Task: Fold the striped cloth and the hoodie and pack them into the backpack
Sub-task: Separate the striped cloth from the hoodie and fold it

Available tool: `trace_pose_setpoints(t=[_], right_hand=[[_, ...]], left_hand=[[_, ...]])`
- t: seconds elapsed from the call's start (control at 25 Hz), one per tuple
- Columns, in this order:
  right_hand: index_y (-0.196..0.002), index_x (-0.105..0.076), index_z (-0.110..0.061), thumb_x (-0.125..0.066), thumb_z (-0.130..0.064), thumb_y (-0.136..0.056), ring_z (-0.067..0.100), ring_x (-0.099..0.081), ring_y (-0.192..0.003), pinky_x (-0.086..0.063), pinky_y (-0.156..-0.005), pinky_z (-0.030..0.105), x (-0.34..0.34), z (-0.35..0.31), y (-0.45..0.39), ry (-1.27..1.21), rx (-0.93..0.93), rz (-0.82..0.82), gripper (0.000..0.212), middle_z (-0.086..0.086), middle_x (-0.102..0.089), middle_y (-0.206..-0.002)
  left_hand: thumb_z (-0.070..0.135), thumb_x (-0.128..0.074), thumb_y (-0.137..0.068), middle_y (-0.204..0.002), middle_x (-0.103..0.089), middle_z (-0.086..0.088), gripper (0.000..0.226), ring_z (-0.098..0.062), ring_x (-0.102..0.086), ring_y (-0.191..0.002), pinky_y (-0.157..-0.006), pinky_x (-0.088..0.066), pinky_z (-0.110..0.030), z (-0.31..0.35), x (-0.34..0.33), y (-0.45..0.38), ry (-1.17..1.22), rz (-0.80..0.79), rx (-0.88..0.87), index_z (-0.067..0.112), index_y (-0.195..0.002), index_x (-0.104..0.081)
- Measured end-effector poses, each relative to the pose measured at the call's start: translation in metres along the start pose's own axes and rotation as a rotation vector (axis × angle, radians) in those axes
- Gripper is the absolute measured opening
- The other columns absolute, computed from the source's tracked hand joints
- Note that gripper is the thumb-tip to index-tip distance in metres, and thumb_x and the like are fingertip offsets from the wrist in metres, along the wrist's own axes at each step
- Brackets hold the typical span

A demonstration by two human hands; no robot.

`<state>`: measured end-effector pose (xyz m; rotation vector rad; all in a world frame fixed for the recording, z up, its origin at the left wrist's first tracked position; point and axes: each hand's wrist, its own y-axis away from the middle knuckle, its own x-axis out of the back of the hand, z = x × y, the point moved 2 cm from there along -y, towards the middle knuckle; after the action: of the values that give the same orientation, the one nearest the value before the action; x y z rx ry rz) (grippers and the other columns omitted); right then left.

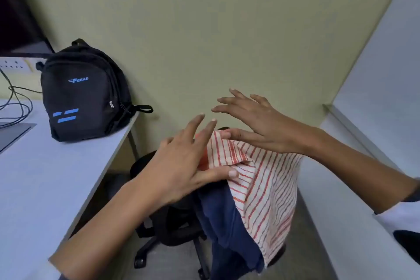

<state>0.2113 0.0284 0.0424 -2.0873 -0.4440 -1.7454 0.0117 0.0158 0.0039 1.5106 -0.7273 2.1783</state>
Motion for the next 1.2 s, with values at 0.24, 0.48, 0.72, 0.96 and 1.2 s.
trace_pose_setpoints(t=[0.24, 0.48, 0.72, 0.96, 1.2], right_hand=[[-0.146, 0.006, -0.049, -0.051, -0.079, -0.066, -0.001, 0.02, -0.142, 0.009, -0.118, 0.041, -0.049, 0.01, 0.051, -0.175, 0.034, -0.185, 0.103, -0.016, 0.006, -0.16], [-0.145, 0.019, -0.043, -0.068, -0.076, -0.054, 0.002, 0.026, -0.141, 0.007, -0.117, 0.05, -0.065, 0.004, 0.056, -0.146, 0.072, -0.092, 0.13, -0.018, 0.018, -0.157], [-0.147, 0.022, -0.036, -0.075, -0.072, -0.045, 0.003, 0.028, -0.14, 0.01, -0.116, 0.051, -0.061, -0.003, 0.046, -0.141, 0.155, -0.09, 0.145, -0.019, 0.023, -0.155], [-0.138, -0.046, -0.025, -0.084, -0.045, -0.064, 0.004, -0.054, -0.116, -0.04, -0.1, 0.022, -0.039, -0.001, 0.036, -0.453, -0.017, 0.173, 0.085, -0.004, -0.061, -0.129], [-0.108, -0.068, -0.017, -0.078, -0.022, -0.074, 0.017, -0.066, -0.08, -0.05, -0.072, 0.04, -0.044, -0.005, 0.029, -0.448, -0.025, 0.435, 0.036, 0.001, -0.073, -0.088]], left_hand=[[0.09, -0.054, -0.036, -0.146, 0.042, 0.009, 0.145, -0.011, 0.039, -0.134, -0.115, 0.006, -0.054, 0.007, -0.046, 0.021, -0.061, -0.217, -0.067, 0.038, -0.131, 0.043], [0.077, -0.047, -0.068, -0.154, -0.024, -0.002, 0.105, -0.028, -0.024, -0.142, -0.105, -0.036, -0.058, -0.001, -0.056, 0.024, 0.033, 0.104, -0.128, 0.018, -0.149, -0.017], [0.033, -0.047, -0.082, -0.123, -0.064, -0.001, 0.049, -0.022, -0.059, -0.114, -0.087, -0.054, -0.045, 0.013, -0.05, 0.031, 0.02, 0.38, -0.183, 0.012, -0.122, -0.063], [0.028, -0.055, -0.081, -0.097, -0.07, 0.017, 0.036, 0.002, -0.064, -0.089, -0.08, -0.049, -0.016, 0.024, 0.0, 0.004, 0.331, 0.489, 0.03, 0.023, -0.114, -0.068], [0.044, -0.084, -0.062, -0.137, -0.033, 0.035, 0.106, 0.021, -0.03, -0.126, -0.104, -0.027, -0.007, 0.023, -0.001, 0.014, 0.637, 0.088, 0.019, 0.036, -0.145, -0.02]])
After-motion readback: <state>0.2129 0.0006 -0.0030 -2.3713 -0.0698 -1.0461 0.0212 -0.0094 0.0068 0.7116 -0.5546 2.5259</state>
